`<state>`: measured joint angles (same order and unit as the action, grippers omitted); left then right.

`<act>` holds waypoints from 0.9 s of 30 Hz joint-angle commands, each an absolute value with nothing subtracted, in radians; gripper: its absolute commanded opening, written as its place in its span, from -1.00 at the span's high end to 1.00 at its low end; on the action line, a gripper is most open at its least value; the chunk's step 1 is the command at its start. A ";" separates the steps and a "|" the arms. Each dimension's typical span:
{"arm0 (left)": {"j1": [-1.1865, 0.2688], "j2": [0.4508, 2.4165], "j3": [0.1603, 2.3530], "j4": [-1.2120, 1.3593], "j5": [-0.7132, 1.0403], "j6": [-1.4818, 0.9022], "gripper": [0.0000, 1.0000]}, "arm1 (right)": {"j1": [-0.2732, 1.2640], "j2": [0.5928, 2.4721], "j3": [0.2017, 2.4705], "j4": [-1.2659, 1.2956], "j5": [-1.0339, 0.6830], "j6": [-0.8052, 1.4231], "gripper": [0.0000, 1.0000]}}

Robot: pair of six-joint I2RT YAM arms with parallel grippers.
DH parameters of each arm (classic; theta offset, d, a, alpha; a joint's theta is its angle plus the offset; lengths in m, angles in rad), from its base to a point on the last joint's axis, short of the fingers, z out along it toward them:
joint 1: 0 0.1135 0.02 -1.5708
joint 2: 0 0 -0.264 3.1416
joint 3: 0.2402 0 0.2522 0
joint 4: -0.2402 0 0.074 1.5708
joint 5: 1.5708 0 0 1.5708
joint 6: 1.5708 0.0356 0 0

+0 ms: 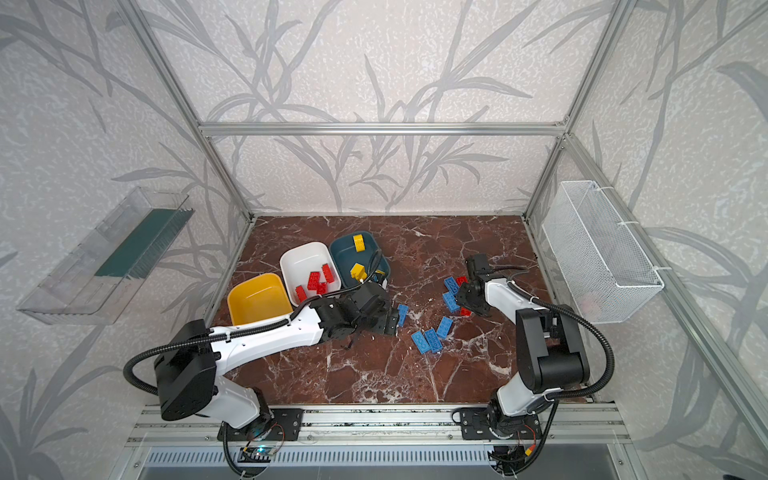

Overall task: Sort the legos into containers by color
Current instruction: 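Grasp the small red brick beside the blue bricks with the right gripper, then lift the red brick toward the tubs with right gripper while left withdraws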

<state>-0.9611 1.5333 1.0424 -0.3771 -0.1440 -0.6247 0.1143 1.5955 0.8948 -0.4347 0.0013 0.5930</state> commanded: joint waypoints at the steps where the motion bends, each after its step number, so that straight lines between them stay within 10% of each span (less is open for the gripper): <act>1: -0.965 1.510 1.034 -0.372 -0.157 -0.629 -0.95 | 0.109 1.588 0.903 -0.462 -0.009 0.589 0.29; 9: -0.964 1.370 1.005 -0.432 -0.213 -0.661 -0.95 | 0.145 1.492 0.908 -0.482 -0.092 0.519 0.49; 18: -0.961 0.983 0.872 -0.579 -0.492 -0.737 -0.95 | 0.522 1.386 1.107 -0.523 -0.029 0.479 0.49; 27: -0.915 0.591 0.810 -0.894 -0.688 -0.851 -0.92 | 0.784 1.808 1.591 -0.447 -0.172 0.496 0.48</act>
<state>-0.9321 0.6476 0.8158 -0.7311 -0.5758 -0.7853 0.7471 1.6810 1.4860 -0.4660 -0.1116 0.4992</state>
